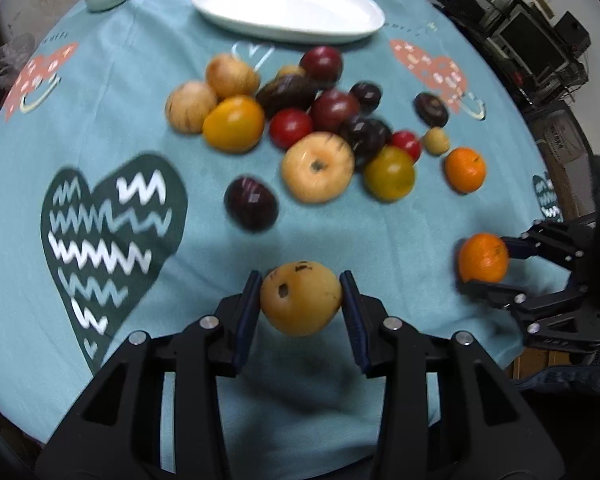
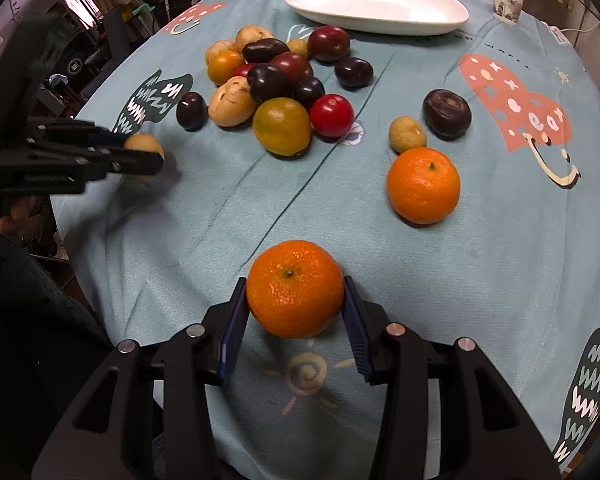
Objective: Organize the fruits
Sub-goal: 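Grasp the small brown-spotted pear with the left gripper, then carry both fruits over the white plate and open both grippers to drop them, then move both grippers back to the fruit pile, then grasp a dark plum with the left gripper while the right gripper grasps a yellow-green fruit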
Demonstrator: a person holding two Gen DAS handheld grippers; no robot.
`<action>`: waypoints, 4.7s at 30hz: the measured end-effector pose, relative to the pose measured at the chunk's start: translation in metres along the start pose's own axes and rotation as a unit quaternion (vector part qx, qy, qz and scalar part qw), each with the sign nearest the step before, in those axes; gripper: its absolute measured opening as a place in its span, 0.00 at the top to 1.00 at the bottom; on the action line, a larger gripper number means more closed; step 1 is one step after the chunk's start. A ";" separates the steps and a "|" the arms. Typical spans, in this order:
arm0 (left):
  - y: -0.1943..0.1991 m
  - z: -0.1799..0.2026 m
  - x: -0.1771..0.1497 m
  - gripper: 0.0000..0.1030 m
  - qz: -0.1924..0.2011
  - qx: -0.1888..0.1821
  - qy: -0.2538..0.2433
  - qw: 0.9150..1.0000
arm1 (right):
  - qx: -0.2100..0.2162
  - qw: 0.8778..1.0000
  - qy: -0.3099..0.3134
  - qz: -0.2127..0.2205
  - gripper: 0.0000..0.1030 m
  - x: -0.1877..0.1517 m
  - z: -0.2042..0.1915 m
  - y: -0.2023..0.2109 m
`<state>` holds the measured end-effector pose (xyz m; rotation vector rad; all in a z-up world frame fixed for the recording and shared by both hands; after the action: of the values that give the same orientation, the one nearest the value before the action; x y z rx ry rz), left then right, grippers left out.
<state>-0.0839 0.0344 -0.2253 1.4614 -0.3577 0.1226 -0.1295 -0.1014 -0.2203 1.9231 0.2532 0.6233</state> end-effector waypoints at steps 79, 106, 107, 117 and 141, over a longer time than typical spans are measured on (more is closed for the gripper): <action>-0.003 -0.077 0.045 0.20 0.024 0.095 0.117 0.988 | -0.003 0.986 -0.113 0.125 0.31 0.120 0.049 0.014; -0.017 -0.046 0.043 0.19 0.031 0.079 0.046 0.995 | -0.021 0.990 -0.093 0.104 0.21 0.059 0.056 0.036; -0.017 -0.046 0.041 0.20 0.032 0.079 0.047 0.995 | -0.015 0.990 -0.092 0.105 0.21 0.057 0.053 0.035; -0.030 -0.036 0.035 0.20 0.013 0.072 0.037 0.997 | -0.021 0.988 -0.105 0.112 0.21 0.016 0.054 0.045; -0.046 -0.025 0.043 0.27 0.002 0.069 0.018 0.997 | -0.023 0.990 -0.104 0.093 0.60 0.012 0.041 0.009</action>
<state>-0.0260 0.0476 -0.2570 1.5923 -0.3286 0.1800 -0.0983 -0.1321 -0.2214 1.9630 -0.0728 0.5394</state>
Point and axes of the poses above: each gripper's, at about its wrist camera, not at the fingertips, and y roughly against the way its jaws point, z to its right, x to its top, the point moved 8 cm from there along -y, roughly the way its jaws point, and after that the axes turned 8 degrees about x, right-handed, at the moved point
